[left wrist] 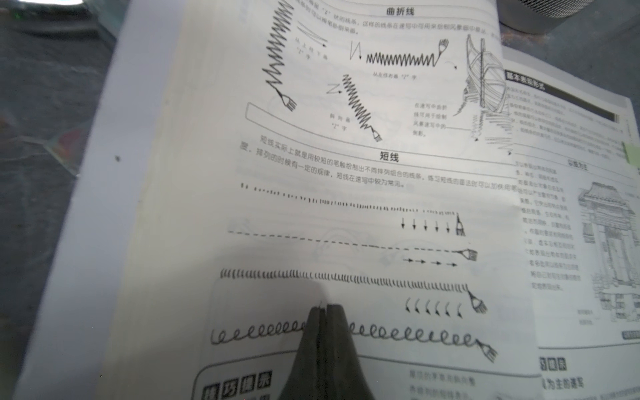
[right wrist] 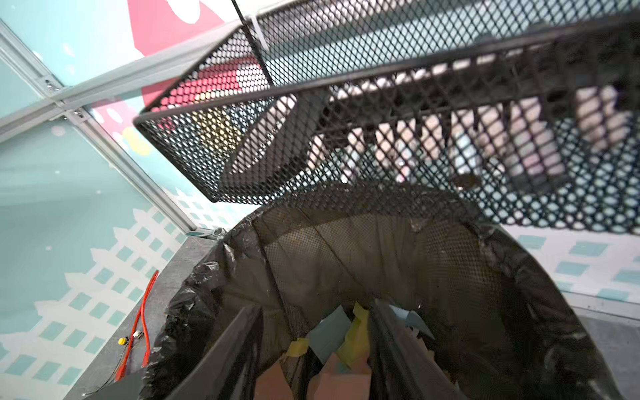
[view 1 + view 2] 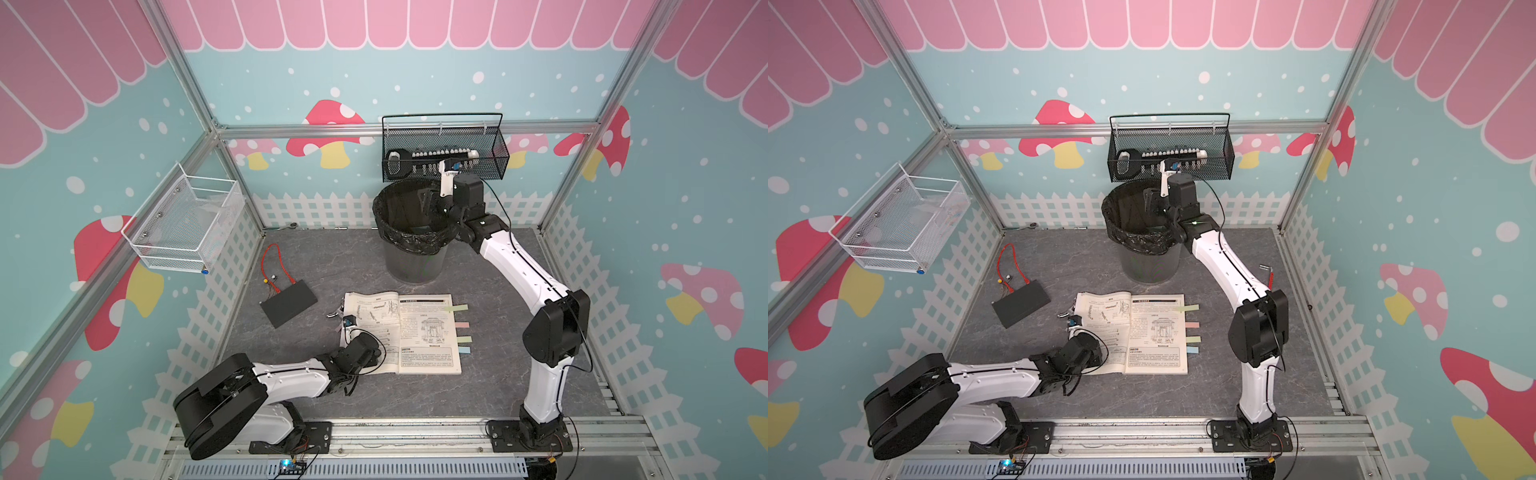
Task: Peel off the used sticky note
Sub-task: Place the note in the trash bin.
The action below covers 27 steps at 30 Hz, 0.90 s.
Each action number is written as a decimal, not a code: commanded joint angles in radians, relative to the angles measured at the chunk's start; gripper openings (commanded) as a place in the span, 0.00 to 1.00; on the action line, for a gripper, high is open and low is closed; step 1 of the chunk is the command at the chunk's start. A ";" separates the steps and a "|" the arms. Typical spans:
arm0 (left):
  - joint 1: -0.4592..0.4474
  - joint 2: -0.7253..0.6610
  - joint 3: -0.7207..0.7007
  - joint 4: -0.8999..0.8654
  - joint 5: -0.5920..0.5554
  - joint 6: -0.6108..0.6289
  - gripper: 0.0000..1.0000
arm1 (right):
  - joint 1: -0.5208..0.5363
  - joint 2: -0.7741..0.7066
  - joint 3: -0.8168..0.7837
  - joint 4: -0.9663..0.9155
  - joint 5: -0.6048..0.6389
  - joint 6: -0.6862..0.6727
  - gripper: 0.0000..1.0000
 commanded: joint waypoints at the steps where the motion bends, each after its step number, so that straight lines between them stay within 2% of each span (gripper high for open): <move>1: 0.002 -0.006 -0.023 -0.126 0.004 -0.002 0.00 | 0.002 -0.026 0.002 -0.014 -0.050 -0.011 0.53; 7: 0.003 -0.043 -0.009 -0.144 -0.011 0.010 0.00 | 0.061 -0.225 -0.208 0.036 -0.087 -0.051 0.41; 11: 0.003 -0.049 -0.002 -0.149 -0.020 0.016 0.00 | 0.118 -0.356 -0.485 0.103 -0.134 -0.035 0.28; 14: 0.003 -0.041 0.010 -0.150 -0.023 0.026 0.00 | 0.139 -0.381 -0.677 0.158 -0.194 -0.002 0.17; 19: 0.003 -0.031 0.036 -0.157 -0.021 0.039 0.00 | 0.146 -0.270 -0.865 0.268 -0.294 0.018 0.01; 22: 0.002 -0.048 0.051 -0.157 -0.020 0.054 0.00 | 0.147 -0.158 -0.893 0.343 -0.348 -0.001 0.00; 27: 0.002 -0.067 0.112 -0.163 -0.013 0.111 0.00 | 0.151 0.008 -0.846 0.420 -0.430 -0.010 0.00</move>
